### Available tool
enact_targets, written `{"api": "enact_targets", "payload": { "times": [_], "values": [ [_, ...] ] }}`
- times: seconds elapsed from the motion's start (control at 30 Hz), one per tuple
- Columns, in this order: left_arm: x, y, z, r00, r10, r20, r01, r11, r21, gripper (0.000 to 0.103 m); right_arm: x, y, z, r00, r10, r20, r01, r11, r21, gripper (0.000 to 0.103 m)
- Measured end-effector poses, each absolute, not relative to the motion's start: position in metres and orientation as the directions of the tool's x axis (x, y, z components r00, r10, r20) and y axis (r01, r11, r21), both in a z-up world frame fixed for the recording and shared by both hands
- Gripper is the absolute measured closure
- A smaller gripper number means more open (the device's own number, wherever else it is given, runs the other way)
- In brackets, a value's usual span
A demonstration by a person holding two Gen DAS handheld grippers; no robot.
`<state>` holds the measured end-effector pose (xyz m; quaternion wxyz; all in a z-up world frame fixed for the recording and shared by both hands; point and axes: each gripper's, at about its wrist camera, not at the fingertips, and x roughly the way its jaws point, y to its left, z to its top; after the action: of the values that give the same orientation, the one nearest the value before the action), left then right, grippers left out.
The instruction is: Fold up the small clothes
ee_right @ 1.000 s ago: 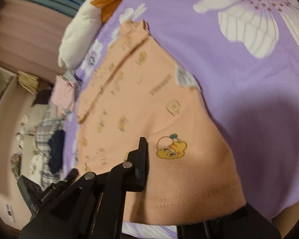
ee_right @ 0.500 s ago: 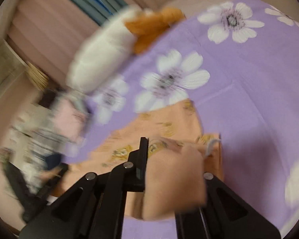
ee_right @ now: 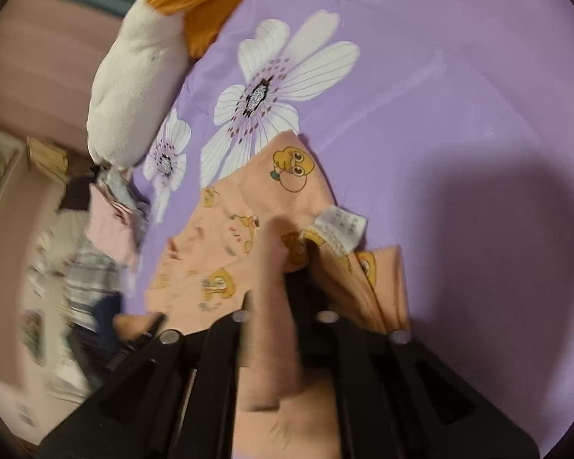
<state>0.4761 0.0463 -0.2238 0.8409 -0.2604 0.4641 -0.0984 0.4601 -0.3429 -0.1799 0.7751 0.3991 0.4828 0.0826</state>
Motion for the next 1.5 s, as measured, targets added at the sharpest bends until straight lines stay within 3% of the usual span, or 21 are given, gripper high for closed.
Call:
{"api": "enact_targets", "payload": {
  "times": [0.03, 0.07, 0.1, 0.13, 0.17, 0.2, 0.23, 0.33, 0.4, 0.53, 0.7, 0.77, 0.87, 0.93, 0.97, 1.0, 1.03, 1.17, 1.27, 1.37, 1.5],
  "values": [
    [0.468, 0.053, -0.213, 0.553, -0.401, -0.730, -0.094, 0.841, -0.532, 0.073, 0.453, -0.354, -0.167, 0.534, 0.502, -0.680, 0.274, 0.658, 0.701, 0.069],
    [0.453, 0.063, -0.199, 0.585, -0.352, -0.731, -0.127, 0.850, -0.511, 0.054, 0.443, -0.364, -0.154, 0.559, 0.469, -0.684, 0.279, 0.671, 0.687, 0.061],
    [0.440, 0.071, -0.187, 0.618, -0.296, -0.729, -0.156, 0.862, -0.483, 0.047, 0.428, -0.376, -0.133, 0.596, 0.385, -0.705, 0.289, 0.716, 0.636, 0.049],
    [0.424, 0.080, -0.176, 0.659, -0.238, -0.713, -0.175, 0.874, -0.454, 0.047, 0.417, -0.382, -0.120, 0.616, 0.339, -0.711, 0.290, 0.742, 0.605, 0.047],
    [0.407, 0.084, -0.165, 0.695, -0.219, -0.684, -0.160, 0.881, -0.445, 0.047, 0.405, -0.386, -0.110, 0.634, 0.310, -0.709, 0.286, 0.758, 0.586, 0.047],
    [0.396, 0.082, -0.159, 0.691, -0.244, -0.680, -0.124, 0.887, -0.445, 0.053, 0.388, -0.389, -0.100, 0.650, 0.313, -0.693, 0.260, 0.765, 0.589, 0.057],
    [0.393, 0.079, -0.159, 0.670, -0.273, -0.691, -0.100, 0.888, -0.448, 0.059, 0.379, -0.387, -0.096, 0.648, 0.335, -0.684, 0.233, 0.767, 0.597, 0.075],
    [0.389, 0.047, -0.174, 0.555, -0.335, -0.762, -0.038, 0.904, -0.425, 0.071, 0.365, -0.357, -0.099, 0.594, 0.365, -0.717, 0.162, 0.819, 0.551, 0.091],
    [0.396, 0.021, -0.191, 0.502, -0.333, -0.798, 0.003, 0.924, -0.383, 0.078, 0.369, -0.327, -0.109, 0.553, 0.331, -0.764, 0.137, 0.869, 0.476, 0.093],
    [0.422, -0.009, -0.216, 0.421, -0.328, -0.846, 0.015, 0.935, -0.355, 0.078, 0.390, -0.288, -0.141, 0.433, 0.422, -0.797, 0.087, 0.860, 0.503, 0.093],
    [0.468, -0.005, -0.208, 0.422, -0.314, -0.850, -0.009, 0.936, -0.351, 0.078, 0.445, -0.261, -0.151, 0.436, 0.330, -0.837, 0.050, 0.920, 0.389, 0.094],
    [0.507, 0.009, -0.198, 0.455, -0.273, -0.848, -0.078, 0.936, -0.343, 0.078, 0.501, -0.268, -0.146, 0.467, 0.291, -0.835, 0.123, 0.914, 0.387, 0.095],
    [0.532, 0.045, -0.175, 0.500, -0.267, -0.824, -0.216, 0.883, -0.417, 0.078, 0.535, -0.302, -0.129, 0.523, 0.347, -0.778, 0.237, 0.818, 0.524, 0.090],
    [0.515, 0.066, -0.167, 0.553, -0.318, -0.770, -0.212, 0.840, -0.499, 0.055, 0.512, -0.322, -0.112, 0.618, 0.403, -0.675, 0.195, 0.753, 0.629, 0.088],
    [0.499, 0.077, -0.164, 0.573, -0.340, -0.745, -0.200, 0.824, -0.530, 0.033, 0.497, -0.327, -0.107, 0.639, 0.408, -0.652, 0.177, 0.747, 0.641, 0.086],
    [0.486, 0.084, -0.164, 0.579, -0.350, -0.736, -0.196, 0.817, -0.543, 0.029, 0.482, -0.331, -0.104, 0.641, 0.408, -0.650, 0.167, 0.753, 0.637, 0.072],
    [0.469, 0.088, -0.166, 0.578, -0.366, -0.729, -0.192, 0.808, -0.557, 0.029, 0.461, -0.336, -0.105, 0.620, 0.407, -0.671, 0.161, 0.770, 0.617, 0.063],
    [0.390, 0.083, -0.198, 0.475, -0.528, -0.703, -0.205, 0.711, -0.673, 0.029, 0.385, -0.347, -0.130, 0.531, 0.451, -0.717, 0.229, 0.739, 0.634, 0.060],
    [0.352, 0.066, -0.244, 0.370, -0.694, -0.618, -0.253, 0.565, -0.786, 0.029, 0.336, -0.349, -0.165, 0.485, 0.543, -0.685, 0.370, 0.583, 0.724, 0.040],
    [0.346, 0.050, -0.257, 0.408, -0.721, -0.560, -0.227, 0.514, -0.827, 0.029, 0.309, -0.337, -0.197, 0.508, 0.650, -0.565, 0.417, 0.389, 0.822, 0.040],
    [0.379, 0.032, -0.253, 0.472, -0.702, -0.534, -0.170, 0.522, -0.836, 0.029, 0.314, -0.326, -0.194, 0.652, 0.558, -0.514, 0.418, 0.302, 0.857, 0.039]
  ]
}}
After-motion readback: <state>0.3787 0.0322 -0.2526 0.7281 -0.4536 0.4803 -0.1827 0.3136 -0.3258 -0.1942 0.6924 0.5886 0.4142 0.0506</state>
